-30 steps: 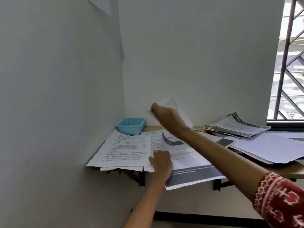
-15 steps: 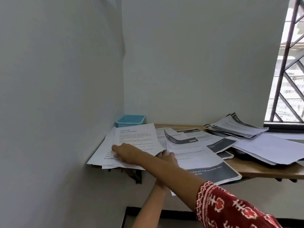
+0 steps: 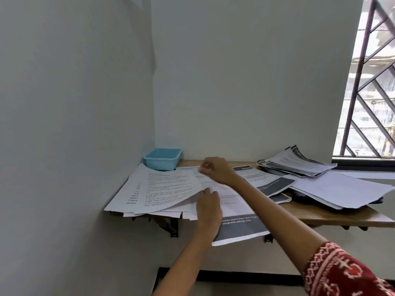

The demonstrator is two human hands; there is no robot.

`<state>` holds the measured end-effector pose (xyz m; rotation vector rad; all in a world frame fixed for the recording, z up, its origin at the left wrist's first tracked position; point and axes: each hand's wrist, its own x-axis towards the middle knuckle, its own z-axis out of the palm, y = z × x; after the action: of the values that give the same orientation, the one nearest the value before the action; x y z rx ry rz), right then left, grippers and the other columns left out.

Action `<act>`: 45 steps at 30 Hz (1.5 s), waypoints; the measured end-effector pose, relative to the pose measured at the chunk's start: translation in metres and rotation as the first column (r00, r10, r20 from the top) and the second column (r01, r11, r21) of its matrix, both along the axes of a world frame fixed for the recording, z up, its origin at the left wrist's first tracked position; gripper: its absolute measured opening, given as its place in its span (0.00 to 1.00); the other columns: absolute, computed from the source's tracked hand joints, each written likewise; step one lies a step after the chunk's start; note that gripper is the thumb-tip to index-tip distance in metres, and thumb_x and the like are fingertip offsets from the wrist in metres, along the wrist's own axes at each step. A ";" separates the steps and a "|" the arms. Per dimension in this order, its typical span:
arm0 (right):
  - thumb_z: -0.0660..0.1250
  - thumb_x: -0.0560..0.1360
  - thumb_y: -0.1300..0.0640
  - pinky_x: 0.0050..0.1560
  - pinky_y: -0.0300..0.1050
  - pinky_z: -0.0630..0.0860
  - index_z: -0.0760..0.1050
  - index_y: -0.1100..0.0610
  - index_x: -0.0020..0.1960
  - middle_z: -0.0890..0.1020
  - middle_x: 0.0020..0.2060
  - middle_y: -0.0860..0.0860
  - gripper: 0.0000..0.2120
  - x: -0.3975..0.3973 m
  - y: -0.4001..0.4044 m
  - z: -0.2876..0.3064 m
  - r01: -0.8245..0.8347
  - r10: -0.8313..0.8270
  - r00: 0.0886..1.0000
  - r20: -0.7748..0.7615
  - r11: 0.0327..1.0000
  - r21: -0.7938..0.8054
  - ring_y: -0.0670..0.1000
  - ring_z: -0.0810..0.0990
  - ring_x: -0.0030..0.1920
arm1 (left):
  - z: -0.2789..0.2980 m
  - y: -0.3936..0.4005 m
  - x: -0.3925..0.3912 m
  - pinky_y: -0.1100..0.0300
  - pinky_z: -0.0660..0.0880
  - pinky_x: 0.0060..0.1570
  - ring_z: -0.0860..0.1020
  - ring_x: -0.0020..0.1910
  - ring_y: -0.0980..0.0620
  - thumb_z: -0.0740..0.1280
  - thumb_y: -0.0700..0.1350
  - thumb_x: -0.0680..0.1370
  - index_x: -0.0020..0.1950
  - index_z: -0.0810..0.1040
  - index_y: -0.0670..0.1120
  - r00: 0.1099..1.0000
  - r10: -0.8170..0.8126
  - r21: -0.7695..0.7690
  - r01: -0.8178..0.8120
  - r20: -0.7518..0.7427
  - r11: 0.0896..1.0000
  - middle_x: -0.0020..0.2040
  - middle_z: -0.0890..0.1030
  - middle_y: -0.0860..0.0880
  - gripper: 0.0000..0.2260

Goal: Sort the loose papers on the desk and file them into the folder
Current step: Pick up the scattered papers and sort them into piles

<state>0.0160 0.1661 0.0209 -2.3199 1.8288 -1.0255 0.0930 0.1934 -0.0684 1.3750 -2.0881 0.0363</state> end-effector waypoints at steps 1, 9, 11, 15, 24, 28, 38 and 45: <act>0.66 0.76 0.55 0.50 0.44 0.75 0.79 0.60 0.51 0.82 0.47 0.53 0.09 -0.024 0.000 -0.005 0.066 -0.066 0.998 0.008 0.998 -0.017 0.49 0.79 0.47 | 0.002 0.004 0.000 0.64 0.75 0.33 0.79 0.38 0.49 0.78 0.36 0.60 0.39 0.81 0.42 0.996 -0.084 -0.031 0.083 -0.011 0.996 0.40 0.80 0.45 0.11; 0.65 0.77 0.50 0.48 0.39 0.67 0.75 0.59 0.61 0.78 0.55 0.53 0.16 -0.097 0.013 -0.057 0.200 -0.137 0.964 -0.226 0.937 0.286 0.49 0.74 0.51 | 0.027 0.006 0.016 0.54 0.74 0.39 0.77 0.42 0.48 0.80 0.36 0.56 0.49 0.81 0.47 0.983 0.170 -0.361 -0.134 0.070 0.923 0.47 0.80 0.47 0.23; 0.65 0.77 0.49 0.48 0.39 0.65 0.75 0.58 0.61 0.79 0.56 0.53 0.17 -0.097 0.012 -0.060 0.216 -0.154 0.961 -0.230 0.937 0.275 0.52 0.76 0.55 | 0.027 -0.002 0.026 0.49 0.68 0.56 0.74 0.56 0.48 0.72 0.38 0.70 0.62 0.75 0.50 0.977 0.147 -0.237 -0.108 0.152 0.966 0.58 0.76 0.49 0.21; 0.65 0.77 0.49 0.49 0.40 0.66 0.75 0.59 0.60 0.78 0.59 0.54 0.17 -0.090 0.005 -0.060 0.234 -0.161 0.952 -0.259 0.931 0.281 0.54 0.75 0.58 | 0.025 -0.021 0.054 0.43 0.54 0.71 0.73 0.60 0.50 0.61 0.37 0.78 0.57 0.78 0.48 0.952 0.120 0.025 -0.133 0.282 0.991 0.55 0.79 0.50 0.11; 0.63 0.78 0.50 0.54 0.43 0.68 0.74 0.60 0.60 0.77 0.60 0.56 0.17 -0.069 -0.006 -0.063 0.181 -0.116 0.966 -0.232 0.942 0.284 0.55 0.74 0.58 | 0.051 -0.030 0.067 0.38 0.52 0.70 0.65 0.69 0.47 0.66 0.50 0.75 0.69 0.68 0.52 0.975 -0.013 0.441 -0.088 0.221 0.893 0.69 0.69 0.49 0.23; 0.64 0.78 0.49 0.59 0.46 0.69 0.74 0.60 0.61 0.77 0.61 0.55 0.18 -0.079 -0.002 -0.055 0.176 -0.149 0.980 -0.128 0.957 0.229 0.55 0.74 0.61 | 0.044 -0.034 0.054 0.46 0.59 0.67 0.73 0.61 0.48 0.65 0.46 0.75 0.51 0.74 0.51 0.971 0.042 0.353 -0.127 0.237 0.927 0.50 0.74 0.51 0.05; 0.63 0.78 0.53 0.62 0.53 0.68 0.69 0.58 0.65 0.77 0.61 0.56 0.18 -0.175 -0.001 -0.040 0.635 -0.608 0.771 -0.190 0.760 0.140 0.57 0.74 0.62 | 0.045 -0.070 0.018 0.58 0.69 0.52 0.73 0.62 0.45 0.68 0.53 0.75 0.66 0.69 0.40 0.988 0.087 0.436 -0.023 -0.127 0.900 0.64 0.74 0.43 0.25; 0.70 0.73 0.49 0.57 0.49 0.71 0.68 0.59 0.65 0.75 0.61 0.58 0.26 -0.212 -0.012 -0.032 0.748 -0.717 0.664 -0.212 0.634 0.195 0.58 0.71 0.64 | 0.040 -0.098 -0.004 0.58 0.66 0.60 0.68 0.67 0.43 0.72 0.40 0.72 0.71 0.63 0.43 0.926 0.008 0.484 0.190 -0.378 0.854 0.70 0.69 0.42 0.31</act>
<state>-0.1959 0.1541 -0.0107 -1.4702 2.8548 -0.5824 0.0891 0.0958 -0.0285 1.4308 -1.9001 -0.8199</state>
